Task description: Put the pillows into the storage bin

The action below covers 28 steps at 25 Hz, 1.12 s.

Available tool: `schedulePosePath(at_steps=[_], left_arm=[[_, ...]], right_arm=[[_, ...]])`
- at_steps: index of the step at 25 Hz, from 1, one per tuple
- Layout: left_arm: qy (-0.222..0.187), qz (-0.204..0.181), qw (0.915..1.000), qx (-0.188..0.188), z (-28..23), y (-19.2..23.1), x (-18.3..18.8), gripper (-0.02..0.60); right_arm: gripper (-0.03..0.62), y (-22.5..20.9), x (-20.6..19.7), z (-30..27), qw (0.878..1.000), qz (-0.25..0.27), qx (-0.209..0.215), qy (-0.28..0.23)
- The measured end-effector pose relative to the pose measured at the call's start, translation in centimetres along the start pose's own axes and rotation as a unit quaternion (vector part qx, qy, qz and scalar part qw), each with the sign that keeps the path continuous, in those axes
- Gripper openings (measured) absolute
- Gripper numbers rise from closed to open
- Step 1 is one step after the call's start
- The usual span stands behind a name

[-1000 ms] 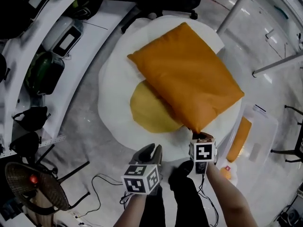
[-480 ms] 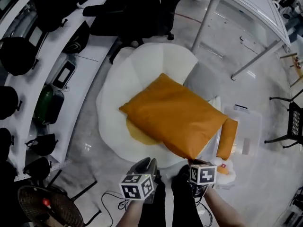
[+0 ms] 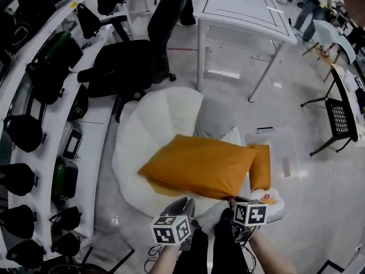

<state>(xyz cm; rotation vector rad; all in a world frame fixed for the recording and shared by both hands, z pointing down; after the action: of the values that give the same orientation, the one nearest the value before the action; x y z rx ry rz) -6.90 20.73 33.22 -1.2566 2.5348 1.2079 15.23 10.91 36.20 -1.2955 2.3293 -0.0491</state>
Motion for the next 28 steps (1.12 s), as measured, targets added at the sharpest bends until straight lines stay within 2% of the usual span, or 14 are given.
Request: schedulePosePath(at_steps=[10,17,28], left_arm=[[0.021,-0.035,0.9982,-0.044,-1.8,-7.0,-0.1,0.081],[0.025,-0.068,0.9943,-0.078,-2.9,-13.5,0.1,0.081],[0.045,-0.115,0.9853,-0.118,-6.9,-22.4,-0.8,0.08]], right_arm=[[0.02,-5.3,1.2,7.5,0.99,-0.097,-0.02,-0.103],[0.017,-9.3,2.5,12.9,0.98,-0.132,-0.026,-0.146],[0.017,-18.0,3.1,19.8,0.964,-0.165,-0.063,-0.199]])
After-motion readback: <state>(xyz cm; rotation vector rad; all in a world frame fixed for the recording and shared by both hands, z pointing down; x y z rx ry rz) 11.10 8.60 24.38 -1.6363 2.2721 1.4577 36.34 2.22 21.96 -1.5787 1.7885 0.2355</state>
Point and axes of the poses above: the fingertips, and each gripper's own axes: z backward along the fingers, y to its left, x out of its top, the point moved 9 cm from there along z, backward along the fingers, and after that the axes turned 12 degrees about z, right-handed, at the moved point
